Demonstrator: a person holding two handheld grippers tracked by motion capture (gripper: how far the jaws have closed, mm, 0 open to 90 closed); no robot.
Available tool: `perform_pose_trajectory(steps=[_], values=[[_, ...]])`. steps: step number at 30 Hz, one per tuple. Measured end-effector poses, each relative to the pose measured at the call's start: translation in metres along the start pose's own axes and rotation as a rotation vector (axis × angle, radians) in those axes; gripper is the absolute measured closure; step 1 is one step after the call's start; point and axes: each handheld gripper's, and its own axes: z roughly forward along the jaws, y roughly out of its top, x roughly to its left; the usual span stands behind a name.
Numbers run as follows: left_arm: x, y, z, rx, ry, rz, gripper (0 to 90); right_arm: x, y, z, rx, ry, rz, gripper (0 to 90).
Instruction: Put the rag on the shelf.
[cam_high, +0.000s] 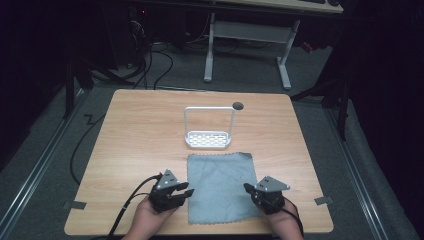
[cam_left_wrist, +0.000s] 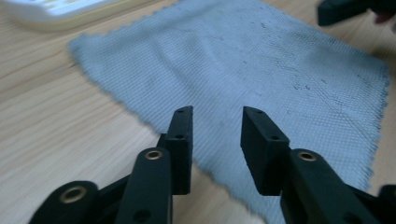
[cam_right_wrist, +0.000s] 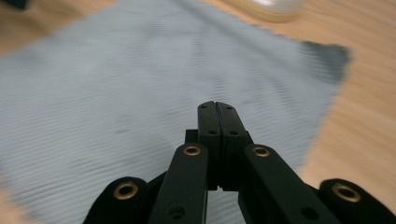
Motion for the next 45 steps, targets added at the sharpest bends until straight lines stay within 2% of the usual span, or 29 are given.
perform_pose_trajectory(steps=[3, 4, 5, 6, 8, 12, 14, 15, 17, 18, 19, 20, 21, 22, 25, 27, 28, 29, 30, 32, 33, 34, 36, 37, 38, 39, 42, 43, 45], values=[[0.002, 0.004, 0.013, 0.021, -0.017, -0.015, 61.2, -0.014, 0.003, 0.011, 0.019, -0.035, 0.028, 90.0], [0.003, 0.004, 0.024, 0.051, -0.02, -0.021, 62.4, -0.024, 0.004, 0.022, 0.045, -0.055, 0.062, 90.0], [0.003, 0.004, 0.024, 0.051, -0.02, -0.021, 63.8, -0.028, 0.004, 0.026, 0.055, -0.066, 0.066, 90.0], [0.001, 0.002, 0.027, 0.06, 0.0, 0.012, 65.1, -0.03, 0.003, 0.029, 0.069, -0.062, 0.07, 90.0], [0.001, 0.002, 0.026, 0.069, 0.007, 0.023, 65.4, -0.029, 0.002, 0.031, 0.077, -0.059, 0.072, 90.0], [0.002, -0.003, 0.017, 0.082, 0.021, 0.027, 67.5, -0.02, -0.002, 0.032, 0.067, -0.034, 0.066, 90.0], [0.003, -0.014, 0.001, 0.094, 0.013, 0.021, 67.7, -0.006, -0.004, 0.029, 0.053, 0.012, 0.077, 90.0], [0.003, -0.014, 0.001, 0.094, 0.013, 0.021, 68.3, -0.006, -0.004, 0.029, 0.053, 0.012, 0.077, 90.0], [0.003, -0.024, -0.014, 0.112, 0.013, 0.026, 69.2, 0.004, -0.005, 0.027, 0.052, 0.042, 0.061, 90.0], [0.004, -0.036, -0.03, 0.11, 0.01, 0.004, 71.0, 0.019, -0.005, 0.023, 0.058, 0.077, 0.036, 90.0], [0.004, -0.036, -0.03, 0.11, 0.01, 0.004, 72.3, 0.019, -0.005, 0.023, 0.058, 0.077, 0.036, 90.0], [0.004, -0.042, -0.037, 0.106, 0.0, -0.012, 72.8, 0.031, -0.007, 0.018, 0.059, 0.106, 0.022, 89.9], [0.003, -0.047, -0.043, 0.105, -0.007, -0.026, 72.8, 0.031, -0.007, 0.018, 0.059, 0.106, 0.022, 89.9], [0.002, -0.052, -0.05, 0.111, -0.015, -0.038, 72.8, 0.04, -0.009, 0.016, 0.053, 0.138, 0.013, 88.5], [0.006, -0.052, -0.051, 0.105, -0.014, -0.067, 71.8, 0.043, -0.007, 0.013, 0.035, 0.146, -0.009, 84.3], [0.009, -0.05, -0.051, 0.1, 0.0, -0.066, 68.2, 0.036, -0.005, 0.009, -0.007, 0.124, 0.016, 80.2], [0.018, -0.047, -0.051, 0.07, 0.036, -0.079, 66.6, 0.032, -0.005, 0.007, -0.023, 0.11, 0.028, 78.7], [0.018, -0.047, -0.051, 0.07, 0.036, -0.079, 64.1, 0.032, -0.005, 0.007, -0.023, 0.11, 0.028, 78.7], [0.031, -0.04, -0.049, 0.031, 0.085, -0.109, 61.0, 0.024, -0.007, 0.004, -0.045, 0.09, 0.041, 75.1], [0.045, -0.032, -0.041, 0.04, 0.133, -0.135, 57.2, 0.019, -0.011, 0.003, -0.047, 0.07, 0.05, 71.6], [0.045, -0.032, -0.041, 0.04, 0.133, -0.135, 56.1, 0.019, -0.011, 0.003, -0.047, 0.07, 0.05, 71.6], [0.057, -0.025, -0.032, 0.04, 0.168, -0.16, 55.9, 0.015, -0.013, 0.002, -0.05, 0.048, 0.051, 68.3], [0.064, -0.018, -0.02, 0.072, 0.214, -0.16, 54.3, 0.012, -0.013, 0.001, -0.061, 0.043, 0.056, 66.3], [0.064, -0.018, -0.02, 0.072, 0.214, -0.16, 54.4, 0.012, -0.013, 0.001, -0.061, 0.043, 0.056, 66.3], [0.067, -0.014, -0.014, 0.053, 0.206, -0.193, 56.4, 0.009, -0.013, 0.0, -0.068, 0.037, 0.078, 65.0], [0.067, -0.013, -0.012, 0.048, 0.206, -0.2, 59.0, 0.008, -0.013, 0.0, -0.072, 0.038, 0.084, 65.1], [0.064, -0.011, -0.008, 0.048, 0.229, -0.183, 68.7, 0.008, -0.013, 0.0, -0.073, 0.032, 0.081, 65.1], [0.063, -0.011, -0.007, 0.049, 0.232, -0.185, 68.7, 0.009, -0.012, 0.001, -0.072, 0.031, 0.087, 64.9], [0.064, -0.011, -0.006, 0.041, 0.22, -0.203, 77.1, 0.008, -0.008, 0.005, -0.083, 0.04, 0.101, 63.2]])
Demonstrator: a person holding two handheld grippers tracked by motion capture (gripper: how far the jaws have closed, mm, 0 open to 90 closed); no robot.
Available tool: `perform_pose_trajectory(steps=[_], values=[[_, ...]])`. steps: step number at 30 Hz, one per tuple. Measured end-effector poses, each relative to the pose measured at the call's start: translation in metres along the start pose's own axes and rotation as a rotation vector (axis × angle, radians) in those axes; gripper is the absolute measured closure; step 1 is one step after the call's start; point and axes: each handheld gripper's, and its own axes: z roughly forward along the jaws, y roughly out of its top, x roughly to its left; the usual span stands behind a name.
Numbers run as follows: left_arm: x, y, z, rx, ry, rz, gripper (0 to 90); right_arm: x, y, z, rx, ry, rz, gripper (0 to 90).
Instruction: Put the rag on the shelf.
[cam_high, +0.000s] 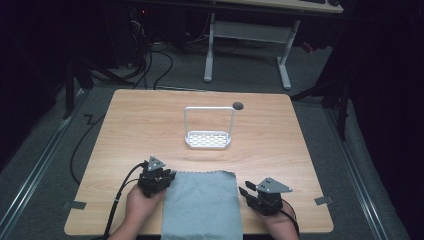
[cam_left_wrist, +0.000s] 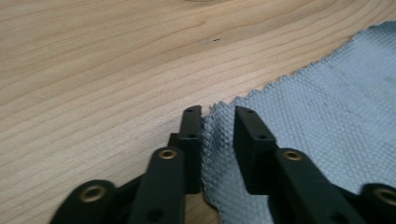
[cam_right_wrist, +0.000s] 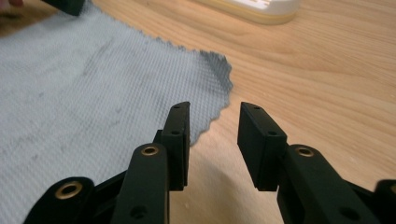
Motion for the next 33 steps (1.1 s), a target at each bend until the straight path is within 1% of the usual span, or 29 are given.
perform_pose_trajectory(steps=[2, 3, 4, 5, 6, 9, 10, 11, 14, 15, 16, 18, 19, 20, 21, 22, 23, 24, 25, 26, 28, 29, 30, 31, 33], values=[[0.0, -0.004, -0.001, -0.015, 0.0, 0.027, 85.7, 0.0, 0.007, 0.008, 0.002, -0.002, 0.004, 61.0], [0.001, -0.005, -0.001, -0.025, -0.006, 0.026, 87.6, 0.0, 0.011, 0.014, 0.006, -0.011, 0.001, 60.1], [0.002, -0.006, -0.001, -0.031, -0.013, 0.017, 88.5, 0.0, 0.015, 0.02, 0.012, -0.025, 0.005, 58.7], [0.004, -0.007, -0.001, -0.034, -0.026, 0.004, 88.9, -0.001, 0.019, 0.025, 0.017, -0.028, 0.01, 57.4], [0.006, -0.007, -0.001, -0.033, -0.036, -0.005, 88.9, -0.003, 0.025, 0.036, 0.036, -0.039, 0.018, 57.0], [0.006, -0.007, -0.002, -0.034, -0.04, 0.001, 88.9, -0.005, 0.031, 0.053, 0.083, -0.051, 0.04, 57.1], [0.006, -0.007, -0.002, -0.034, -0.04, 0.001, 88.9, -0.005, 0.031, 0.053, 0.083, -0.051, 0.04, 57.1], [0.006, -0.007, -0.002, -0.034, -0.042, 0.002, 88.9, -0.005, 0.031, 0.06, 0.111, -0.065, 0.041, 61.0], [0.006, -0.008, -0.002, -0.035, -0.047, 0.001, 88.9, -0.006, 0.03, 0.062, 0.115, -0.055, 0.053, 68.4], [0.006, -0.008, -0.002, -0.035, -0.047, 0.001, 89.0, -0.006, 0.03, 0.062, 0.115, -0.055, 0.053, 68.4], [0.006, -0.008, -0.002, -0.035, -0.05, 0.002, 88.9, -0.006, 0.029, 0.062, 0.1, -0.058, 0.058, 73.8], [0.006, -0.008, -0.002, -0.035, -0.053, 0.0, 89.0, -0.006, 0.029, 0.064, 0.106, -0.052, 0.06, 77.9], [0.006, -0.008, -0.003, -0.036, -0.056, 0.004, 89.0, -0.005, 0.029, 0.064, 0.105, -0.048, 0.056, 81.1], [0.006, -0.008, -0.003, -0.037, -0.058, 0.003, 89.1, -0.004, 0.029, 0.063, 0.094, -0.043, 0.045, 86.4], [0.006, -0.008, -0.004, -0.044, -0.062, 0.001, 89.1, -0.004, 0.029, 0.063, 0.083, -0.035, 0.044, 88.8], [0.006, -0.008, -0.005, -0.051, -0.067, 0.002, 89.1, -0.003, 0.029, 0.063, 0.077, -0.028, 0.053, 89.2], [0.006, -0.008, -0.007, -0.063, -0.074, -0.003, 89.1, -0.002, 0.029, 0.062, 0.072, -0.025, 0.052, 89.4], [0.006, -0.008, -0.007, -0.063, -0.074, -0.003, 89.1, -0.001, 0.029, 0.061, 0.066, -0.023, 0.044, 89.5], [0.006, -0.007, -0.01, -0.093, -0.085, -0.021, 89.1, 0.0, 0.029, 0.06, 0.057, -0.024, 0.04, 89.5], [0.006, -0.007, -0.01, -0.093, -0.085, -0.021, 89.1, 0.0, 0.029, 0.06, 0.057, -0.024, 0.04, 89.5], [0.006, -0.007, -0.015, -0.121, -0.09, -0.018, 89.1, 0.0, 0.029, 0.055, 0.022, -0.021, 0.048, 89.5], [0.005, -0.006, -0.018, -0.134, -0.089, -0.015, 89.1, 0.0, 0.029, 0.055, 0.022, -0.021, 0.048, 89.5], [0.004, -0.006, -0.02, -0.148, -0.091, -0.011, 89.1, 0.0, 0.03, 0.053, 0.01, -0.021, 0.048, 89.5], [0.003, -0.006, -0.022, -0.155, -0.092, -0.005, 89.1, 0.0, 0.03, 0.049, -0.008, -0.02, 0.059, 89.5], [0.001, -0.006, -0.026, -0.17, -0.096, 0.003, 89.1, 0.001, 0.031, 0.042, -0.035, -0.029, 0.06, 89.5]])
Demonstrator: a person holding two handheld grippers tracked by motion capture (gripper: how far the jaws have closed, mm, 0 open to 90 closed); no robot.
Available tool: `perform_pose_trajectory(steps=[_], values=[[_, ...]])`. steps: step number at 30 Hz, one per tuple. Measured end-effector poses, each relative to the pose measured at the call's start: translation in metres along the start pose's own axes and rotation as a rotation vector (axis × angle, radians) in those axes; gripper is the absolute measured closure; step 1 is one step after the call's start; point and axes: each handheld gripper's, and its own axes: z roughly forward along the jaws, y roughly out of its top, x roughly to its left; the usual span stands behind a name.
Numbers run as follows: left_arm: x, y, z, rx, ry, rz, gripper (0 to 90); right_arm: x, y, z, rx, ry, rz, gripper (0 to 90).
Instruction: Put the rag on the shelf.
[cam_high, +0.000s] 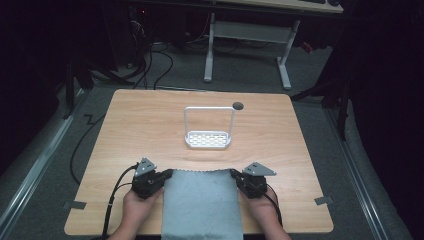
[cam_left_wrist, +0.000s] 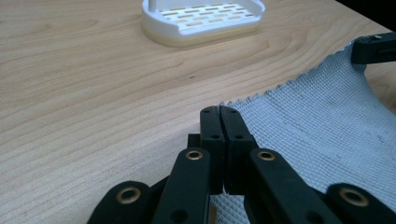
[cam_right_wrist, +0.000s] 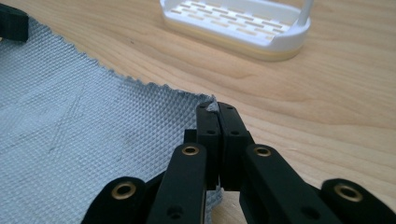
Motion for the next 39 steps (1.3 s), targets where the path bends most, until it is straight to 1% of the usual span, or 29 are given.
perform_pose_trajectory(steps=[1, 5, 6, 7, 8, 9, 10, 12, 13, 15, 16, 17, 18, 20, 22, 24, 25, 27, 29, 30, 32, 33, 34, 35, 36, 37, 38, 39], values=[[0.0, 0.0, 0.0, 0.0, 0.0, 0.0, 89.1, 0.0, 0.0, 0.0, 0.0, 0.0, 0.0, 89.5], [-0.003, 0.002, -0.008, -0.019, -0.026, 0.0, 89.1, 0.002, 0.003, -0.009, -0.031, -0.003, 0.004, 89.6], [-0.006, 0.003, -0.011, -0.025, -0.023, 0.01, 89.2, 0.002, 0.005, -0.013, -0.048, -0.005, 0.0, 89.6], [-0.006, 0.003, -0.011, -0.025, -0.023, 0.01, 89.2, 0.002, 0.005, -0.013, -0.048, -0.005, 0.0, 89.6], [-0.009, 0.005, -0.013, -0.038, -0.023, 0.018, 89.2, 0.001, 0.006, -0.017, -0.066, -0.004, 0.01, 89.6], [-0.01, 0.007, -0.014, -0.046, -0.022, 0.018, 89.2, 0.002, 0.007, -0.02, -0.077, -0.007, 0.015, 89.6], [-0.01, 0.007, -0.014, -0.046, -0.022, 0.018, 89.2, 0.002, 0.007, -0.02, -0.077, -0.007, 0.015, 89.6], [-0.013, 0.01, -0.016, -0.077, -0.025, 0.026, 89.2, 0.0, 0.007, -0.027, -0.1, -0.014, 0.02, 89.7], [-0.015, 0.013, -0.017, -0.097, -0.028, 0.024, 89.2, -0.001, 0.008, -0.033, -0.121, -0.02, 0.033, 89.7], [-0.018, 0.016, -0.018, -0.119, -0.029, 0.031, 89.2, -0.003, 0.008, -0.04, -0.148, -0.025, 0.033, 89.7], [-0.019, 0.017, -0.019, -0.127, -0.029, 0.041, 89.2, -0.003, 0.009, -0.043, -0.159, -0.029, 0.025, 89.7], [-0.019, 0.017, -0.019, -0.127, -0.029, 0.041, 89.2, -0.003, 0.009, -0.043, -0.159, -0.029, 0.025, 89.7], [-0.022, 0.019, -0.02, -0.141, -0.03, 0.057, 89.2, -0.001, 0.011, -0.047, -0.173, -0.036, 0.019, 89.6], [-0.022, 0.02, -0.021, -0.147, -0.031, 0.062, 89.2, 0.0, 0.013, -0.051, -0.191, -0.039, 0.011, 89.7], [-0.023, 0.023, -0.023, -0.168, -0.025, 0.075, 89.2, 0.0, 0.015, -0.053, -0.195, -0.037, 0.012, 89.7], [-0.023, 0.029, -0.025, -0.184, -0.03, 0.071, 89.3, 0.001, 0.021, -0.057, -0.221, -0.029, -0.007, 89.7], [-0.023, 0.029, -0.025, -0.184, -0.03, 0.071, 89.4, 0.001, 0.021, -0.057, -0.221, -0.029, -0.007, 89.7], [-0.024, 0.035, -0.026, -0.191, -0.02, 0.082, 89.4, 0.001, 0.027, -0.059, -0.236, -0.022, -0.011, 89.8], [-0.025, 0.038, -0.026, -0.196, -0.02, 0.081, 89.5, 0.0, 0.03, -0.058, -0.236, -0.029, -0.019, 89.7], [-0.026, 0.044, -0.026, -0.207, -0.023, 0.079, 89.5, -0.001, 0.032, -0.058, -0.236, -0.029, -0.02, 89.7], [-0.026, 0.047, -0.026, -0.213, -0.02, 0.084, 89.5, -0.001, 0.034, -0.058, -0.24, -0.03, -0.021, 89.8], [-0.027, 0.05, -0.026, -0.223, -0.021, 0.086, 89.5, -0.002, 0.039, -0.06, -0.253, -0.034, -0.011, 89.8], [-0.028, 0.058, -0.027, -0.24, -0.009, 0.104, 89.5, -0.003, 0.041, -0.061, -0.261, -0.036, -0.015, 89.7], [-0.028, 0.058, -0.027, -0.24, -0.009, 0.104, 89.5, -0.004, 0.044, -0.063, -0.271, -0.039, -0.019, 89.8], [-0.028, 0.065, -0.029, -0.261, -0.011, 0.104, 89.5, -0.005, 0.046, -0.064, -0.28, -0.043, -0.018, 89.8], [-0.028, 0.069, -0.031, -0.27, -0.001, 0.113, 89.5, -0.006, 0.049, -0.065, -0.288, -0.042, -0.017, 89.8], [-0.028, 0.074, -0.033, -0.281, -0.002, 0.112, 89.5, -0.006, 0.053, -0.067, -0.298, -0.046, -0.016, 89.8], [-0.028, 0.074, -0.033, -0.281, -0.002, 0.112, 89.5, -0.006, 0.053, -0.067, -0.298, -0.046, -0.016, 89.8]])
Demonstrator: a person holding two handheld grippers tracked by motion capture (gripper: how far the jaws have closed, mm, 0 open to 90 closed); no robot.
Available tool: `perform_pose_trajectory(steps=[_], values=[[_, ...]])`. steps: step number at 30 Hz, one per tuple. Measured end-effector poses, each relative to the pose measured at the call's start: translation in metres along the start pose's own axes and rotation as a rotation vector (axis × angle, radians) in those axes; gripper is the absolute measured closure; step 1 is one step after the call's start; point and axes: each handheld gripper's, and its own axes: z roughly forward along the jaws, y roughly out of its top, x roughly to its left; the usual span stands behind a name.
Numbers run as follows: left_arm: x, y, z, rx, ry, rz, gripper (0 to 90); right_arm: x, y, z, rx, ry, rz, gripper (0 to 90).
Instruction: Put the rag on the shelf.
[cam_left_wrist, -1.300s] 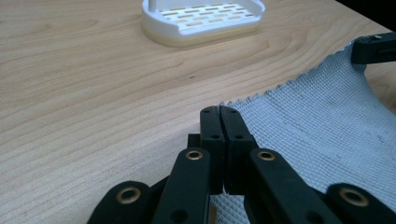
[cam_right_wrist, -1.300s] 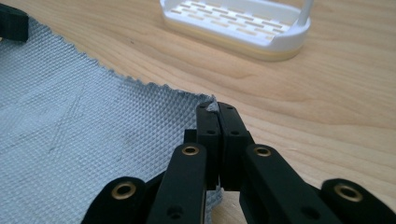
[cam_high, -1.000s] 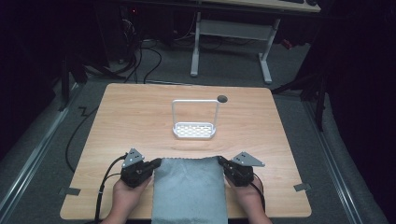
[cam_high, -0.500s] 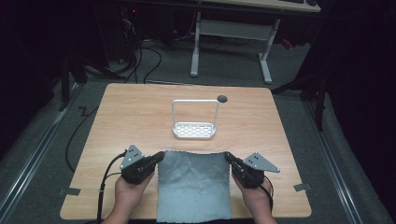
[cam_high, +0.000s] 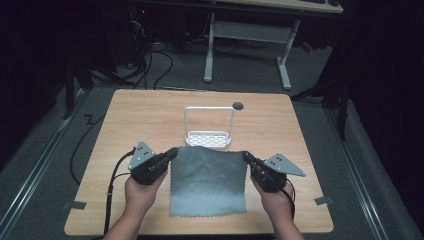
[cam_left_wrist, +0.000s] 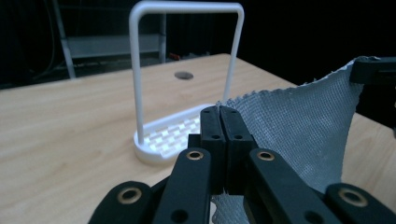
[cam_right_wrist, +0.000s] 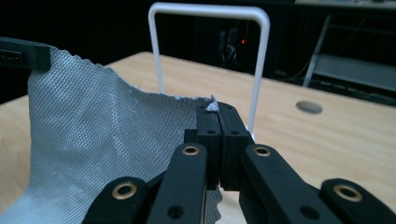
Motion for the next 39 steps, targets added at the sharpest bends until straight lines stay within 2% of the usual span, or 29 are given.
perform_pose_trajectory(steps=[1, 2, 3, 7, 8, 10, 16, 18, 23, 28, 29, 30, 31, 38, 39], values=[[0.002, 0.009, -0.002, -0.028, 0.001, 0.002, 89.5, -0.002, 0.007, -0.001, -0.023, -0.004, 0.002, 89.8], [0.002, 0.009, -0.002, -0.028, 0.001, 0.002, 89.5, -0.002, 0.007, -0.001, -0.023, -0.004, 0.002, 89.8], [0.003, 0.017, -0.002, -0.046, 0.003, 0.013, 89.5, -0.004, 0.016, -0.001, -0.045, -0.006, -0.004, 89.8], [0.004, 0.029, -0.002, -0.066, 0.008, 0.039, 89.5, -0.008, 0.03, -0.002, -0.078, -0.003, -0.003, 89.8], [0.005, 0.036, -0.002, -0.076, 0.012, 0.045, 89.5, -0.009, 0.04, -0.002, -0.097, -0.004, 0.001, 89.8], [0.008, 0.042, -0.002, -0.086, 0.009, 0.038, 89.5, -0.012, 0.05, -0.002, -0.116, -0.002, -0.006, 89.8], [0.013, 0.056, -0.002, -0.119, 0.017, 0.051, 89.6, -0.014, 0.067, -0.001, -0.148, -0.003, -0.012, 89.7], [0.016, 0.066, -0.003, -0.143, 0.019, 0.05, 89.6, -0.015, 0.075, 0.001, -0.16, -0.004, -0.01, 89.7], [0.019, 0.079, -0.002, -0.159, 0.028, 0.077, 89.7, -0.016, 0.085, 0.002, -0.175, -0.005, -0.011, 89.7], [0.029, 0.09, 0.007, -0.165, 0.027, 0.091, 89.6, -0.024, 0.097, 0.013, -0.174, -0.022, -0.021, 89.7], [0.033, 0.094, 0.013, -0.155, 0.041, 0.112, 89.7, -0.025, 0.098, 0.015, -0.174, -0.025, -0.02, 89.7], [0.033, 0.094, 0.013, -0.155, 0.041, 0.112, 89.6, -0.025, 0.098, 0.015, -0.174, -0.025, -0.02, 89.7], [0.039, 0.098, 0.02, -0.143, 0.048, 0.121, 89.6, -0.029, 0.102, 0.022, -0.173, -0.03, -0.014, 89.7], [0.055, 0.108, 0.038, -0.129, 0.073, 0.117, 89.6, -0.039, 0.115, 0.042, -0.175, -0.038, -0.003, 89.7], [0.062, 0.11, 0.044, -0.132, 0.086, 0.111, 89.6, -0.042, 0.12, 0.052, -0.169, -0.04, -0.006, 89.8]])
